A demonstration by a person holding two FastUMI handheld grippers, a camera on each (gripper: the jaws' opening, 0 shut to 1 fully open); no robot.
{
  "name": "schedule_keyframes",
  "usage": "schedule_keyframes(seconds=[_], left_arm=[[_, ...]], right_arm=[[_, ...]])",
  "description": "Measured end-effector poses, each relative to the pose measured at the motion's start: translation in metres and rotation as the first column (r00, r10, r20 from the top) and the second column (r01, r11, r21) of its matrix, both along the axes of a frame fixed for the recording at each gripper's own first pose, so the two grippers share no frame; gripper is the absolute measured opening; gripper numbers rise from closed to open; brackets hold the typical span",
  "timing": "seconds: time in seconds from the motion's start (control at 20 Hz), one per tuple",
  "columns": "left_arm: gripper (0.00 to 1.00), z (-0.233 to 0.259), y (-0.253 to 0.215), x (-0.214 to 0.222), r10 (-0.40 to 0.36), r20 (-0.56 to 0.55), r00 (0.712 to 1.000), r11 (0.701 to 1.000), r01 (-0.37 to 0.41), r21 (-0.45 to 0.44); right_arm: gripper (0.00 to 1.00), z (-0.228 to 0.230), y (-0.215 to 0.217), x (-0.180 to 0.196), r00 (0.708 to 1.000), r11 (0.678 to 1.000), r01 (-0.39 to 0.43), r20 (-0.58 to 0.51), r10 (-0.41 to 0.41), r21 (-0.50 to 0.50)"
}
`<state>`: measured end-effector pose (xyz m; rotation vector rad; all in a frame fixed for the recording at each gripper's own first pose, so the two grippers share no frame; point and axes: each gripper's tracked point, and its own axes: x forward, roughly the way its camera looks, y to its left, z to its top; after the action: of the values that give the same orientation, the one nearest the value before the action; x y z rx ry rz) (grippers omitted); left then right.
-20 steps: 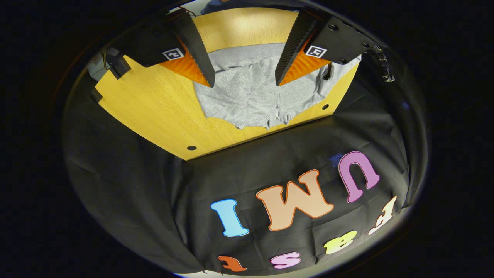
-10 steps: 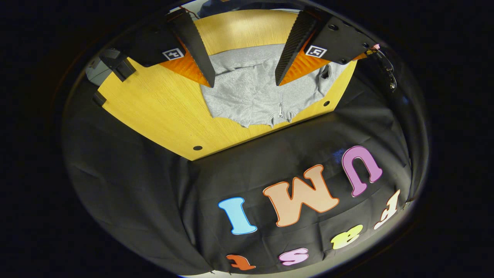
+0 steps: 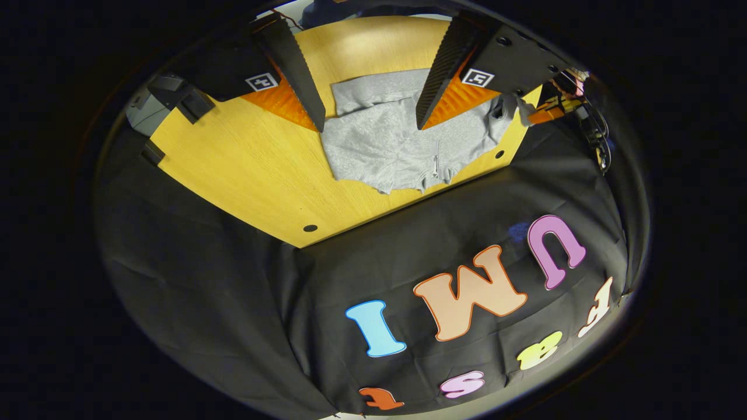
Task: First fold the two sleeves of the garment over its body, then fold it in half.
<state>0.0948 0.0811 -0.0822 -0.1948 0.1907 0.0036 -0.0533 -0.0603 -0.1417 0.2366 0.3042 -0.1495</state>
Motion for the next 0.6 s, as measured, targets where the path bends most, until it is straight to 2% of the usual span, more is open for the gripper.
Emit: schedule_keyframes(seconds=[0.05,0.1,0.2,0.25,0.3,0.55,0.6], left_arm=[[0.00,0.003,-0.018,0.007,-0.032,0.007,0.999,0.999,0.032,0.008],[0.00,0.007,-0.036,0.013,-0.064,0.014,0.998,0.998,0.063,0.019],[0.00,0.014,-0.072,0.028,-0.127,0.025,0.992,0.991,0.126,0.040],[0.00,0.015,-0.088,0.035,-0.155,0.025,0.988,0.987,0.154,0.051],[0.00,0.016,-0.103,0.043,-0.179,0.024,0.984,0.982,0.177,0.062],[0.00,0.005,-0.172,0.079,-0.294,0.002,0.956,0.950,0.292,0.116],[0.00,0.001,-0.184,0.086,-0.313,-0.012,0.950,0.941,0.312,0.131]], right_arm=[[0.98,0.000,-0.004,0.002,1.000,1.000,-0.001,-0.001,0.001,-0.003],[0.94,0.001,-0.007,0.004,1.000,1.000,-0.004,-0.003,0.004,-0.006],[0.94,0.000,-0.014,0.008,1.000,1.000,-0.014,-0.012,0.014,-0.016],[0.98,-0.001,-0.016,0.011,1.000,1.000,-0.022,-0.017,0.022,-0.020],[0.94,-0.001,-0.018,0.014,0.999,0.999,-0.032,-0.023,0.031,-0.022],[0.94,-0.006,-0.024,0.034,0.996,0.997,-0.079,-0.049,0.079,-0.018],[0.98,-0.006,-0.027,0.038,0.995,0.996,-0.087,-0.053,0.085,-0.026]])
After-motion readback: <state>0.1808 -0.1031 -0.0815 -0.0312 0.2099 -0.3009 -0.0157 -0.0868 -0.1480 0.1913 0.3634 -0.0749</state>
